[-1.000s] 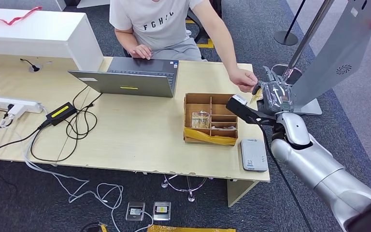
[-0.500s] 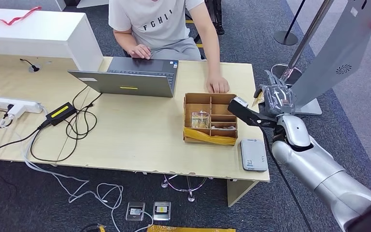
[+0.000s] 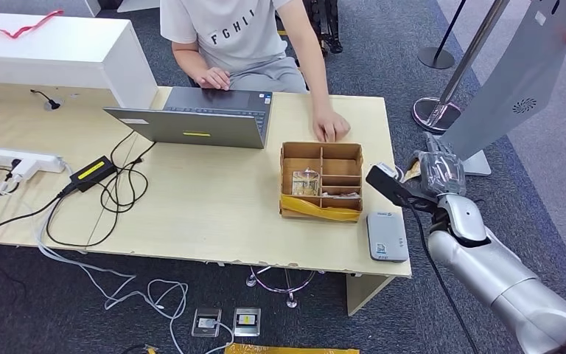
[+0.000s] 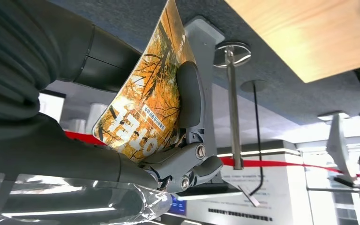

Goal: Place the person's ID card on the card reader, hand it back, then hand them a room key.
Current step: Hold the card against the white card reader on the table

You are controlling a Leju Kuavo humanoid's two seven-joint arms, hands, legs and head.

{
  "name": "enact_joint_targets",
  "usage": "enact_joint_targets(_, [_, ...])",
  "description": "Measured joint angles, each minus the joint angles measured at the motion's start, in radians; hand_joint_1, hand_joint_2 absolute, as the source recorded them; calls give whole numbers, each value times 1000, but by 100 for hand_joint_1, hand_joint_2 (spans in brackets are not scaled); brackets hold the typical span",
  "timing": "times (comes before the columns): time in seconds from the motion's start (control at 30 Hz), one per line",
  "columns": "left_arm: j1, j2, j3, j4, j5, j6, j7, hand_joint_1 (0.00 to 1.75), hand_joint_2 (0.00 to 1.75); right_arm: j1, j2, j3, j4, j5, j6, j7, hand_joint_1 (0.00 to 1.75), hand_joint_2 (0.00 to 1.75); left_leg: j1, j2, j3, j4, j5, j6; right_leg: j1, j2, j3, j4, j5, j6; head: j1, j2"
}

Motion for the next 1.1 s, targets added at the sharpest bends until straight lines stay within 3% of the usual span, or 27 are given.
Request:
enact_joint_targets(0.6, [28,3,0,0,49,3,-19,0,0,159,-84,15,-56,-68,11,18,175,175,0,1,0,0,-1,0,0,1,0,0,0,0,0,0])
enact_joint_targets(1.1, [23,8,-29,0,37,0,-16,0,0,200,-88,75,-172,-59,-3,2,175,175,0,1,0,0,0,0,0,1,0,0,0,0,0,0])
